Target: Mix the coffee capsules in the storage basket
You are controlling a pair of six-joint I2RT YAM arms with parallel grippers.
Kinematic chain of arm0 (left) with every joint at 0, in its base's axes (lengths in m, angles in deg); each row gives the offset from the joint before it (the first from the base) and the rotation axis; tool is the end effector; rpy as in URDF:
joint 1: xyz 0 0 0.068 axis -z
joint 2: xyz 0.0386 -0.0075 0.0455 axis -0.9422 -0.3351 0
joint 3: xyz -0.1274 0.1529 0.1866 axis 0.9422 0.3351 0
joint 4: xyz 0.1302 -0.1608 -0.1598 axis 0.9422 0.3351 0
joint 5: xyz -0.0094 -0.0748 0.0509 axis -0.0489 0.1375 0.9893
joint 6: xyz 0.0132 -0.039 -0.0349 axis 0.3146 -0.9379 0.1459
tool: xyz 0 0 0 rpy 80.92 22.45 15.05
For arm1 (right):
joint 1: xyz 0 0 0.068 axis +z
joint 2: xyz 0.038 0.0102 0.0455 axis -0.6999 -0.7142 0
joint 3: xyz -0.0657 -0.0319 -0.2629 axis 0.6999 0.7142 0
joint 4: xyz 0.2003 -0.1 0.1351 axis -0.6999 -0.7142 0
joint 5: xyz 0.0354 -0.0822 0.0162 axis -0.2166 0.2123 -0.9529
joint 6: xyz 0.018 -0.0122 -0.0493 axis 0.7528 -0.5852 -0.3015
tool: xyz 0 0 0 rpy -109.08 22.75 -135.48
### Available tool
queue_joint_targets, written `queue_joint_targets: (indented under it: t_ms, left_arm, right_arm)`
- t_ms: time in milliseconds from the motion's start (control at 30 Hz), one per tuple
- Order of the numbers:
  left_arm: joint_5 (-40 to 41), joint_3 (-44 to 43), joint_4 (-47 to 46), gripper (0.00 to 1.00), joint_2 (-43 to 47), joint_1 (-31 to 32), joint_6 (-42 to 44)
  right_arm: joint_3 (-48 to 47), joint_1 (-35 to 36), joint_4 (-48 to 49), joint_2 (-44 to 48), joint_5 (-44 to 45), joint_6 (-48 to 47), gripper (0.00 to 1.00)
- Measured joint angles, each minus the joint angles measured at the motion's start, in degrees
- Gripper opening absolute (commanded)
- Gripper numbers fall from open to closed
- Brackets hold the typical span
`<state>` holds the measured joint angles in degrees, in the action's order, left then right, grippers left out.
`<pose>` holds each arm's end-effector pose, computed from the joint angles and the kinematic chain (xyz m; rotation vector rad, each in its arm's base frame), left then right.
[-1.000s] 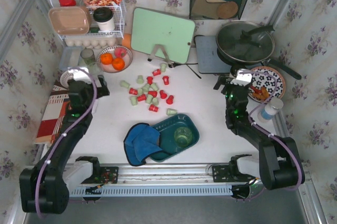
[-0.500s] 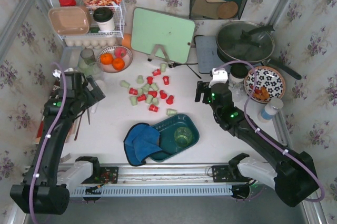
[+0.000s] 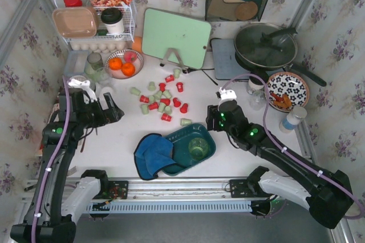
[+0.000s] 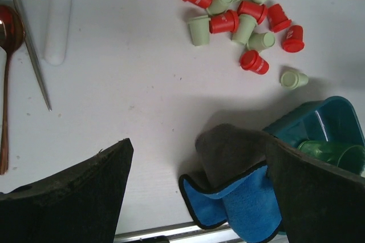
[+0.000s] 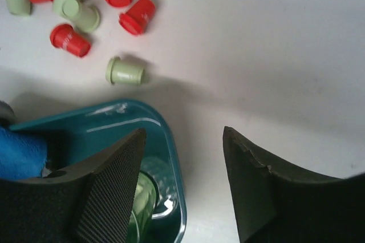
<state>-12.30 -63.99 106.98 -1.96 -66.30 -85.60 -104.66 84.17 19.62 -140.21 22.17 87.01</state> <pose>0.1587 -0.0197 0.3390 -0.1479 2.2250 -0.4744 0.1698 0.1285 0.2575 -0.2285 2.1346 0.3019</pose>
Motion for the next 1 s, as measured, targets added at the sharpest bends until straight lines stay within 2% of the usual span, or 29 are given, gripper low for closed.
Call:
queue_joint_targets:
  t_ms: [200, 367, 500, 1000]
  left_arm:
    - [-0.8, -0.1, 0.1, 1.0, 1.4, -1.8, 0.8]
    - [-1.1, 0.5, 0.2, 1.0, 3.2, -2.1, 0.8]
    - [-0.9, 0.6, 0.2, 1.0, 3.3, -2.2, 0.8]
    - [-1.9, 0.8, 0.2, 1.0, 5.9, -2.2, 0.7]
  right_arm:
    - [3.7, 2.3, -4.1, 4.6, -0.8, 5.0, 0.55]
    - [4.7, 3.8, -6.1, 6.5, -1.5, 7.4, 0.44]
    - [4.7, 5.8, -6.7, 7.3, -1.9, 8.0, 0.4]
    - [2.1, 14.7, -11.5, 1.7, 0.1, 10.3, 0.38]
